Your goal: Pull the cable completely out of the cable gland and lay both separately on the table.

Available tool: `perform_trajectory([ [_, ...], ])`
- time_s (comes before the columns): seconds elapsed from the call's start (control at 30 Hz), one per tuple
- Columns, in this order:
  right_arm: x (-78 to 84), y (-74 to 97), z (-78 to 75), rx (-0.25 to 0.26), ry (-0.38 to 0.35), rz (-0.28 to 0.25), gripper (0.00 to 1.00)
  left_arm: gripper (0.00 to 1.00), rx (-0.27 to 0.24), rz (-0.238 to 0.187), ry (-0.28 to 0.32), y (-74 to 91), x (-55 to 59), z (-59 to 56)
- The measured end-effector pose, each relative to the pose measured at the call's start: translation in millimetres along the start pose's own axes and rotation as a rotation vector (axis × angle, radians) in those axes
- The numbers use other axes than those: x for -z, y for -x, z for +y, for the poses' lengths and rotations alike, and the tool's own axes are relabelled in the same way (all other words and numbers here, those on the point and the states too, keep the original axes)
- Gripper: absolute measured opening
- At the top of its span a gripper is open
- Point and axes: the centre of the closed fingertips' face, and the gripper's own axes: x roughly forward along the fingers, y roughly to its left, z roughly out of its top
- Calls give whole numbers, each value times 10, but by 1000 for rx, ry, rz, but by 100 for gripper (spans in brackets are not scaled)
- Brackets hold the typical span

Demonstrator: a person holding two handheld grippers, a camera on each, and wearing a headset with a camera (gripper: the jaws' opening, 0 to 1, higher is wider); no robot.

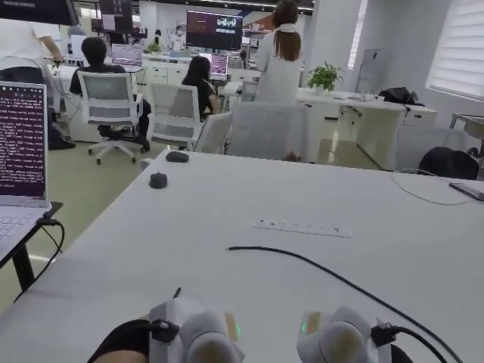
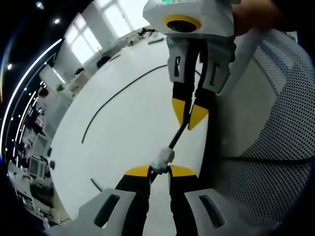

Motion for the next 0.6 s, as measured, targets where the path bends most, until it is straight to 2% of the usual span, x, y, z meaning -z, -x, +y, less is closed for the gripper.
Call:
perform_trajectory([
  [0.13, 13, -1, 3, -3, -14, 3, 3, 14, 2, -6, 6, 2, -9, -7],
  [0.2, 57, -4, -18, 4, -27, 19, 3, 14, -7, 4, 2, 5, 7, 14],
  [0.23, 169, 1, -49, 17, -31, 73, 3, 14, -10, 5, 4, 5, 13, 22],
  [0.3, 256, 2, -94, 39, -34, 108, 3, 14, -16, 5, 19, 13, 23, 43],
  [0.33, 332, 17, -117, 55, -68, 141, 3, 14, -19, 6, 18, 15, 28, 48],
  [0.47, 582, 62, -200, 92, -100, 251, 3, 14, -21, 9, 18, 16, 35, 51],
  [0.5, 638, 77, -222, 104, -107, 272, 3, 14, -21, 10, 18, 18, 33, 50],
  [0.6, 713, 103, -257, 119, -143, 294, 4, 14, -20, 9, 18, 18, 32, 46],
])
